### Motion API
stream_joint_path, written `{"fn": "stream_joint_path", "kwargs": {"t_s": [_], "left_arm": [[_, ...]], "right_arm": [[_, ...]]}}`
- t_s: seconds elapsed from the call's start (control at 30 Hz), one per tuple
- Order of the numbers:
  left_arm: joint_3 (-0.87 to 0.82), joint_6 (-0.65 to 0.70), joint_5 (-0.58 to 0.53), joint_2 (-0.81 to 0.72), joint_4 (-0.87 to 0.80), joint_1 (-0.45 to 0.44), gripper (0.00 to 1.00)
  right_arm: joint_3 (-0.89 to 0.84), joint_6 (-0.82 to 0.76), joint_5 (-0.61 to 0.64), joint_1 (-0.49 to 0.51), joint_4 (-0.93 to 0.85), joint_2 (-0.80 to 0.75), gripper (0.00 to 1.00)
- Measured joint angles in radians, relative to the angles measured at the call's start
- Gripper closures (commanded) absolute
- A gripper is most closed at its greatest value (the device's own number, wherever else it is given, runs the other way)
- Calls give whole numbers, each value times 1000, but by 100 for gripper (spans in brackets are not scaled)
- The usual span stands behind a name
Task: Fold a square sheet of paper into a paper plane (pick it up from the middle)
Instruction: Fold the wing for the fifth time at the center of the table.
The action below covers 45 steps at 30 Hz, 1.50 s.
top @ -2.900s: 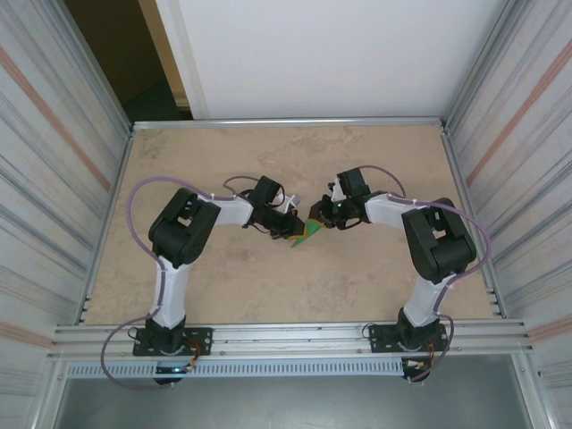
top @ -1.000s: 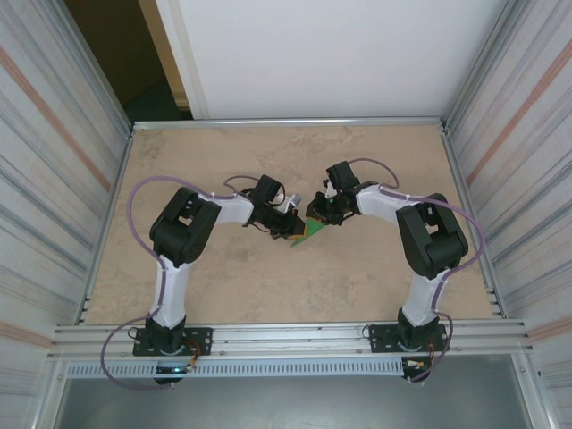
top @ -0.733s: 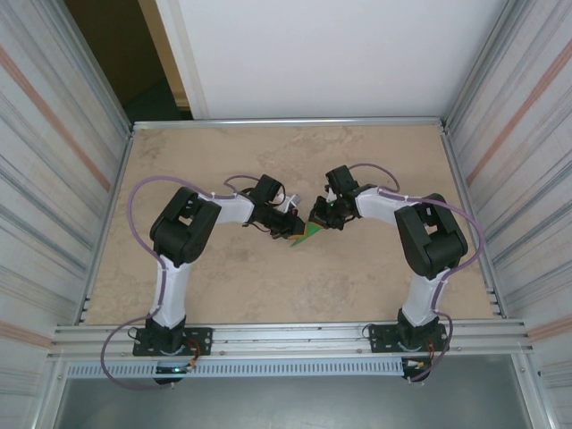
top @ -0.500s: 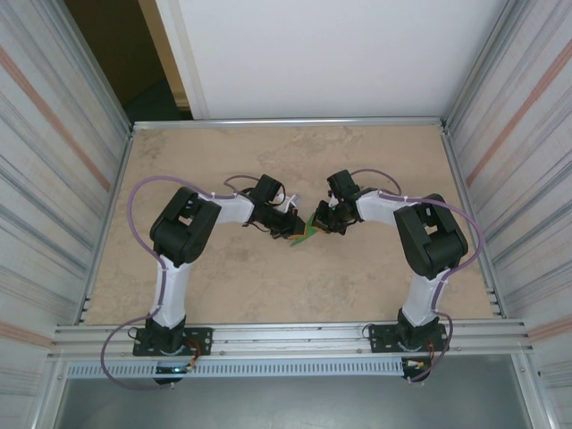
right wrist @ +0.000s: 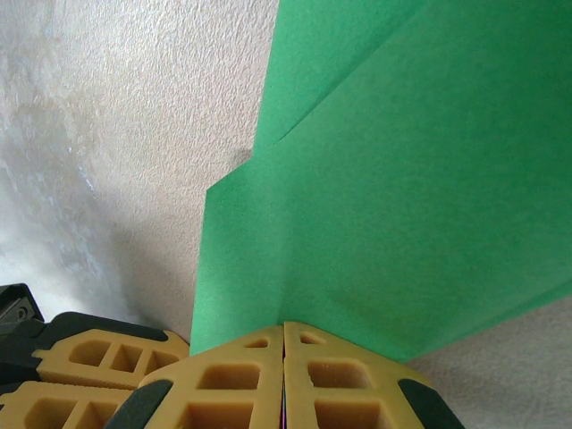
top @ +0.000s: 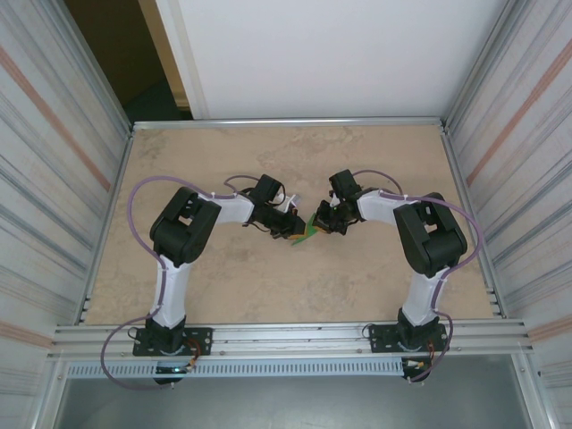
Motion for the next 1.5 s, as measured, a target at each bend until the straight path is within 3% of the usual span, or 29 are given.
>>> {"fn": "stream_joint_path", "kwargs": {"t_s": [0.17,0.33,0.53,0.83,1.5], "left_arm": [[-23,1,-8,-27,8,4,79],[-82,2,-87,-114,-42,34,70],[-110,3,-146,-217,-36,43,77],[-84,17,-194,-212,-7,-75,89],[3,57,-244,-108,-128,-87,91]], "right_arm": [[0,-5,-4,-4,-1,0,91],[1,-31,-11,-9,-3,0,91],[1,-47,-19,-13,-8,0,90],[3,-53,-19,-13,-11,2,91],[35,-53,-19,-13,-56,18,91]]}}
